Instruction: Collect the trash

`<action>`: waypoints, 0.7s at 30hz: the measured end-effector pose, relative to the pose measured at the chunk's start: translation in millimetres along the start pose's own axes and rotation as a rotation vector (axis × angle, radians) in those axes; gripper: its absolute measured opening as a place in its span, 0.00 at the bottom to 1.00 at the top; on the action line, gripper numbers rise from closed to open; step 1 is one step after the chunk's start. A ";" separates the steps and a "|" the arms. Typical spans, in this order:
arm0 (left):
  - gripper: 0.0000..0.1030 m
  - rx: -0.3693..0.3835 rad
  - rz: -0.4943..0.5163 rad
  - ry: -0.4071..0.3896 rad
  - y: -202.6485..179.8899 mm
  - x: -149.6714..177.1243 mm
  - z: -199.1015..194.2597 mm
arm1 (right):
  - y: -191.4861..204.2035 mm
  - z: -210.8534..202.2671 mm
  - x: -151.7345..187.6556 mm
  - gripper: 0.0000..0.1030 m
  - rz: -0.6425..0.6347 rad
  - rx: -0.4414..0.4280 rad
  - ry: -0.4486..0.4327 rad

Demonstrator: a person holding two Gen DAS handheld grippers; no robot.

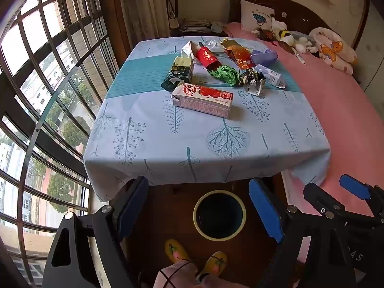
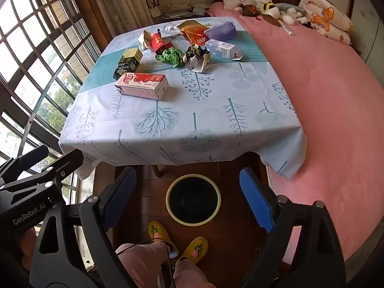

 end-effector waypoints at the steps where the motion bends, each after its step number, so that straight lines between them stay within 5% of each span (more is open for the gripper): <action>1: 0.85 -0.003 0.002 0.002 0.0 0.0 0.1 | 0.1 -0.1 0.0 0.84 -0.002 0.003 0.000; 21: 0.80 -0.003 0.029 0.003 -3.8 0.2 -4.5 | -3.4 -3.5 1.9 0.84 0.005 -0.013 0.005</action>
Point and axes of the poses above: each gripper's, at about its wrist camera, not at the fingertips, and z roughly the way its jaws point, y to its left, x to its underside, the point moved 3 cm from there along z, roughly the way its jaws point, and after that the axes turned 4 degrees about -z, right-handed, at the moved point
